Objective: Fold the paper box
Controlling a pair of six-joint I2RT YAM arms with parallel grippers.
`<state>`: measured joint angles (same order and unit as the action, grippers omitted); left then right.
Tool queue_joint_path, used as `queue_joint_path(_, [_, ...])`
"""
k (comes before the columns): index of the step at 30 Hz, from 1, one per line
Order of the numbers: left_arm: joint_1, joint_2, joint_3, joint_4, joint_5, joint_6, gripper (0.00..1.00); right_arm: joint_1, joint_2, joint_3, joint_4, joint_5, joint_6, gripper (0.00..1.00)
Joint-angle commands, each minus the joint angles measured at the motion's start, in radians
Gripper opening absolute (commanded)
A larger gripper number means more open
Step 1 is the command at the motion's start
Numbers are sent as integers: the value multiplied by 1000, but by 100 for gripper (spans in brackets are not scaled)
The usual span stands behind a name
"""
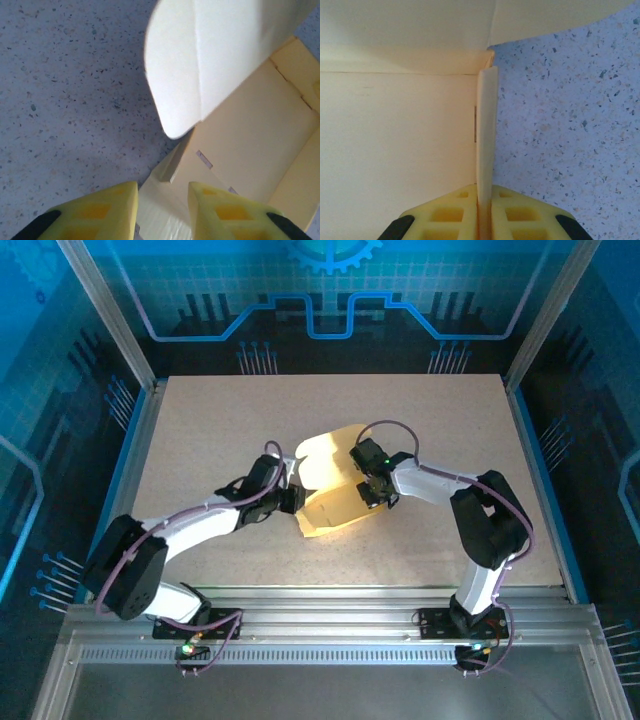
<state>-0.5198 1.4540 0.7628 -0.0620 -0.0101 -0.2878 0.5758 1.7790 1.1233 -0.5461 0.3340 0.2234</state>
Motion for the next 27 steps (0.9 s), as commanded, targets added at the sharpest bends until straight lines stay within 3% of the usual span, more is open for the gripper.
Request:
queue_joint_path(1, [25,60,84,-150,109,-39,23,7,12,21,-28,9,21,12])
queue_joint_path(7, [64,117,59,-62,150,-90,11,3,6,16,-18,-12,26,12])
queue_joint_path(21, [62,222,24,137,268,-264,2,-8,-8,-11,31,-123,87,12])
queue_joint_path(27, [59,241,-18,237,265,-429,2,-6,-10,-24,46,-148,151,12])
